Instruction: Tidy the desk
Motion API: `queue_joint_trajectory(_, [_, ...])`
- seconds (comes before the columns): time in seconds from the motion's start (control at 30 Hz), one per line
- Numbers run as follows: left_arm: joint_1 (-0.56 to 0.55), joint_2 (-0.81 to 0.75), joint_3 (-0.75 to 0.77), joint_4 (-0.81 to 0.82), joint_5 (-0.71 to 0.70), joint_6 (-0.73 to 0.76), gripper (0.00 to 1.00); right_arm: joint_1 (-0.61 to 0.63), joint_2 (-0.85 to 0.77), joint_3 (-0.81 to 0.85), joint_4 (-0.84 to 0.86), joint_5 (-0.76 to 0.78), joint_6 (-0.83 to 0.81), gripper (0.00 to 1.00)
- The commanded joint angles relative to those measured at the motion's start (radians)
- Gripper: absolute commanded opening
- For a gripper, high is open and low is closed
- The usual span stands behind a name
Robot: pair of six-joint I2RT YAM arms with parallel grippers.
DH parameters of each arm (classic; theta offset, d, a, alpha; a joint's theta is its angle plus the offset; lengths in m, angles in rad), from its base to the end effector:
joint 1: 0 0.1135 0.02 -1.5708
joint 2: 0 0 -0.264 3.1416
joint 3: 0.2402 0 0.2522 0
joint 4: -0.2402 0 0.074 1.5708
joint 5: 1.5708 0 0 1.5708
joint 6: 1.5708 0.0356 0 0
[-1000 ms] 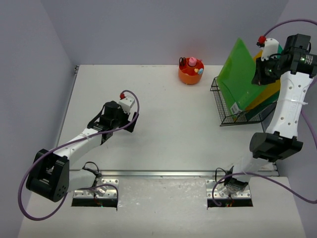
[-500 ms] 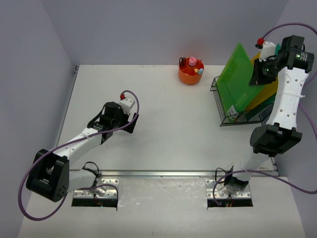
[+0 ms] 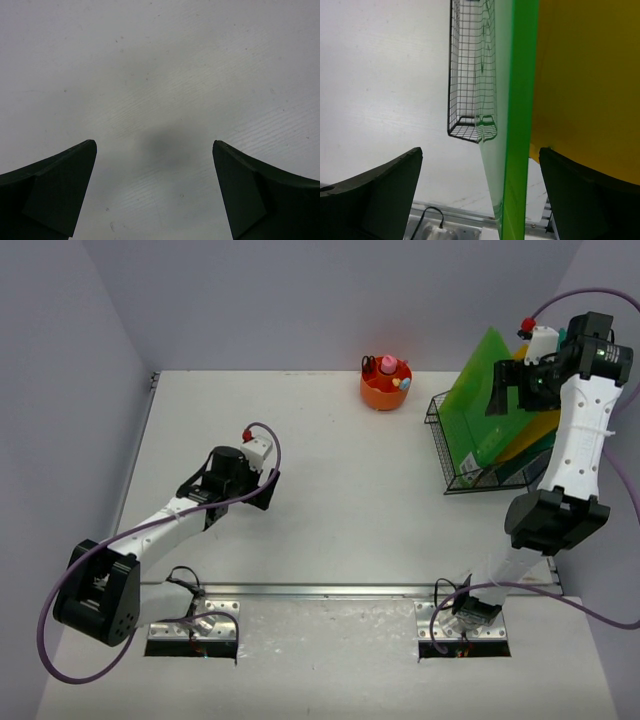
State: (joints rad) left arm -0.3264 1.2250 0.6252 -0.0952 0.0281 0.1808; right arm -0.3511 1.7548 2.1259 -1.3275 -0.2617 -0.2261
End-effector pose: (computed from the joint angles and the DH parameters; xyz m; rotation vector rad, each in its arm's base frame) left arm 0.2372 -0.0813 0.2029 0.5834 2.1915 -0.1090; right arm 0.3199 -0.1074 0.4292 0.0516 2.4821 0.0890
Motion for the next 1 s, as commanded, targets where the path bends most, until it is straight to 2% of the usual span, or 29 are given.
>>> queue_joint_trajectory(0.0, [0.004,0.017,0.053,0.03,0.008,-0.017,1.0,-0.005,-0.193,-0.091,0.215,0.086,0.045,0.99])
queue_joint_trajectory(0.07, [0.004,0.021,0.054,0.034,0.009,-0.021,1.0,-0.005,-0.264,-0.128,0.295,0.099,0.056,0.99])
queue_joint_trajectory(0.23, [0.003,0.025,0.05,0.068,0.001,-0.034,1.0,-0.005,-0.527,-0.478,0.724,0.111,0.121,0.99])
queue_joint_trajectory(0.27, [0.003,0.025,0.048,0.074,-0.005,-0.037,1.0,-0.005,-0.53,-0.484,0.799,0.103,0.136,0.99])
queue_joint_trajectory(0.33, [0.003,0.032,0.05,0.078,-0.019,-0.047,1.0,-0.005,-0.633,-0.667,0.994,0.056,0.179,0.99])
queue_joint_trajectory(0.37, [0.003,0.041,0.06,0.078,-0.022,-0.059,1.0,-0.005,-0.644,-0.702,1.072,0.02,0.204,0.99])
queue_joint_trajectory(0.47, [0.003,0.091,0.125,0.019,-0.046,-0.085,1.0,-0.004,-0.599,-0.679,1.1,-0.063,0.316,0.99])
queue_joint_trajectory(0.57, [0.004,0.138,0.21,-0.048,-0.033,-0.118,1.0,0.026,-0.524,-0.635,1.102,-0.262,0.366,0.99])
queue_joint_trajectory(0.7, [0.004,0.132,0.26,-0.061,-0.034,-0.148,1.0,0.271,-0.463,-0.709,1.141,-0.23,0.248,0.99])
queue_joint_trajectory(0.8, [0.011,0.148,0.309,-0.11,-0.033,-0.17,1.0,0.425,-0.399,-0.759,1.147,-0.206,0.236,0.99])
queue_joint_trajectory(0.9, [0.107,0.202,0.386,-0.189,0.099,-0.282,1.0,0.538,-0.3,-0.808,1.143,-0.186,0.311,0.99])
queue_joint_trajectory(0.97, [0.208,0.216,0.397,-0.205,0.269,-0.321,1.0,0.572,-0.246,-0.826,1.152,-0.182,0.353,0.99])
